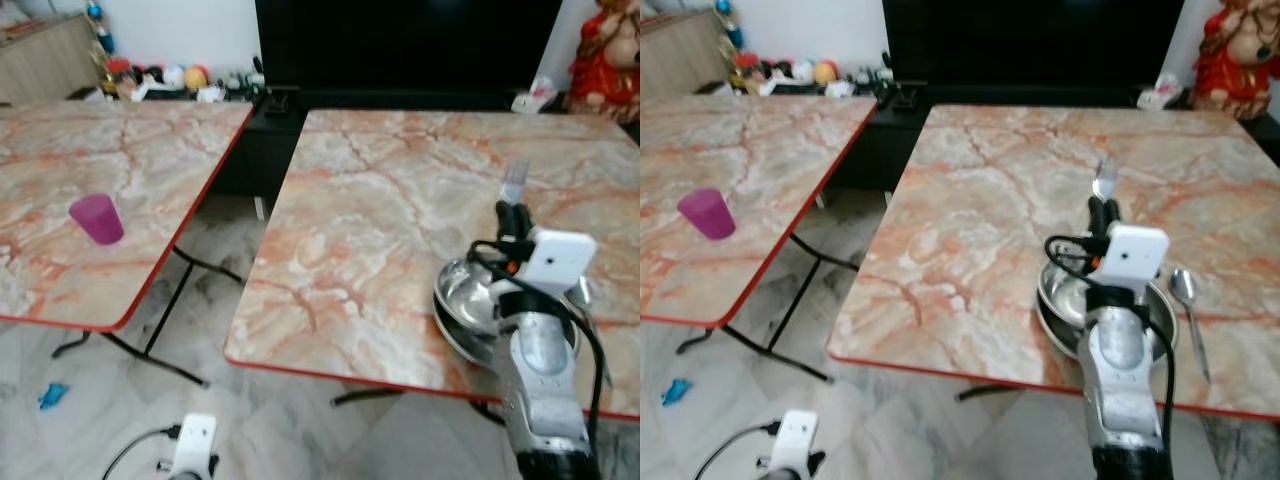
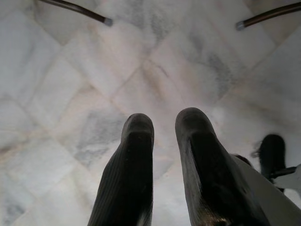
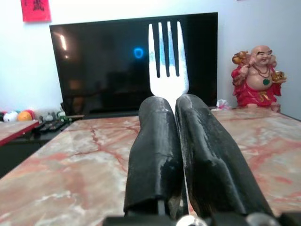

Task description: Setting the table

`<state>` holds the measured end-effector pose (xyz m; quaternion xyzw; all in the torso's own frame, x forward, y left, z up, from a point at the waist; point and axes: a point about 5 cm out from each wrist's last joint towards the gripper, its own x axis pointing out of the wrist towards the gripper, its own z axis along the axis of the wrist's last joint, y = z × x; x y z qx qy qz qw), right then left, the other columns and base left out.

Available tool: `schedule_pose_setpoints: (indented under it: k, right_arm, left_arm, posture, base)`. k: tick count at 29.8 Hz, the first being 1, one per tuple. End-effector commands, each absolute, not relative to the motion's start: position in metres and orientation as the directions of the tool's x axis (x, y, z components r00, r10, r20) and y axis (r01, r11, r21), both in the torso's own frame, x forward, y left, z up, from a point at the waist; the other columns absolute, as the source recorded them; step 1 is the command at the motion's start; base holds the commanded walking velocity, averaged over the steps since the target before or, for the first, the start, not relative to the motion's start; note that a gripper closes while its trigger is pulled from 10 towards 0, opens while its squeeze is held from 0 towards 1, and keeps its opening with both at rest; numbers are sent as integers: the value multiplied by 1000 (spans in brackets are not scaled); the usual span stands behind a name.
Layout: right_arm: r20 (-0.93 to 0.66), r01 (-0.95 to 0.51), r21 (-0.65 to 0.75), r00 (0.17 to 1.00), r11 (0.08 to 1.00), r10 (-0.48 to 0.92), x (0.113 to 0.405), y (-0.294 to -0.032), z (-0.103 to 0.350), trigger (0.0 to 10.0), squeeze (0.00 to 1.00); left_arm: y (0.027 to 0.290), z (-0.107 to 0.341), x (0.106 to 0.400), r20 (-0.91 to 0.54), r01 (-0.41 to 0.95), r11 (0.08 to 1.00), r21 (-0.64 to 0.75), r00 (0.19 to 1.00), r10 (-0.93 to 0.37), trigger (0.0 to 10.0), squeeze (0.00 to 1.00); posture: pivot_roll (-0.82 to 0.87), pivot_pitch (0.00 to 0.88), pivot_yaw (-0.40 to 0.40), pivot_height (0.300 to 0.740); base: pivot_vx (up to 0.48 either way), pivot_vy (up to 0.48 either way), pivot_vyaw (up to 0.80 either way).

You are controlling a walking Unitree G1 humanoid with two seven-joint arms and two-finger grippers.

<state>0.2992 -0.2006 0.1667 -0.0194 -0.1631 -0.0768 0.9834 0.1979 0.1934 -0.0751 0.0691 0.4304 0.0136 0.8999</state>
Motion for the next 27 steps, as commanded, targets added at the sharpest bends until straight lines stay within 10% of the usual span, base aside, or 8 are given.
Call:
schedule_pose_setpoints:
  k: [1, 27]
  right_arm:
    - [337, 141, -7, 932, 990, -131, 301, -195, 171, 10000, 0]
    - [318, 161, 13, 935, 987, -157, 302, -197, 169, 10000, 0]
  left_arm:
    - [201, -76, 194, -784, 36, 987, 154, 612, 100, 10000, 0]
    - [201, -76, 194, -785, 39, 987, 153, 612, 97, 10000, 0]
  posture:
    - [5, 0, 22, 740]
    - [9, 0, 24, 740]
  base:
    - [0, -251, 0]
    - [0, -242, -123]
